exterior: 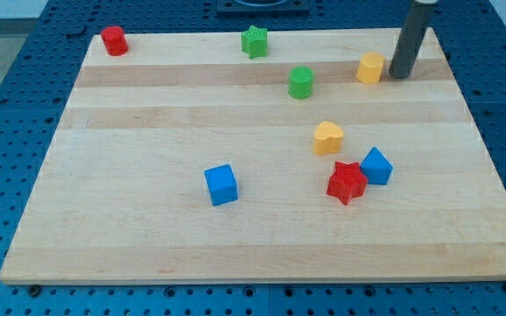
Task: Push the yellow hexagon towards the top right of the board
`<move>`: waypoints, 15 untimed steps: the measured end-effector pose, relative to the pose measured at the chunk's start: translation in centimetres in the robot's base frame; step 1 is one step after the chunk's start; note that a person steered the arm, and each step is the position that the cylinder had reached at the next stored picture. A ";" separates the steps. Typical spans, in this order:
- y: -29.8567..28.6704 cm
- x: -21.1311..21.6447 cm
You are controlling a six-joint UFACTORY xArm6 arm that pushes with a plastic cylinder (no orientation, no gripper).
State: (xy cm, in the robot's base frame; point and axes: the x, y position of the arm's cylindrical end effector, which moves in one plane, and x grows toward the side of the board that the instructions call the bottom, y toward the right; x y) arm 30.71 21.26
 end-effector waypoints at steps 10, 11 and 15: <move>-1.2 -5.3; -1.2 -5.5; 0.0 4.9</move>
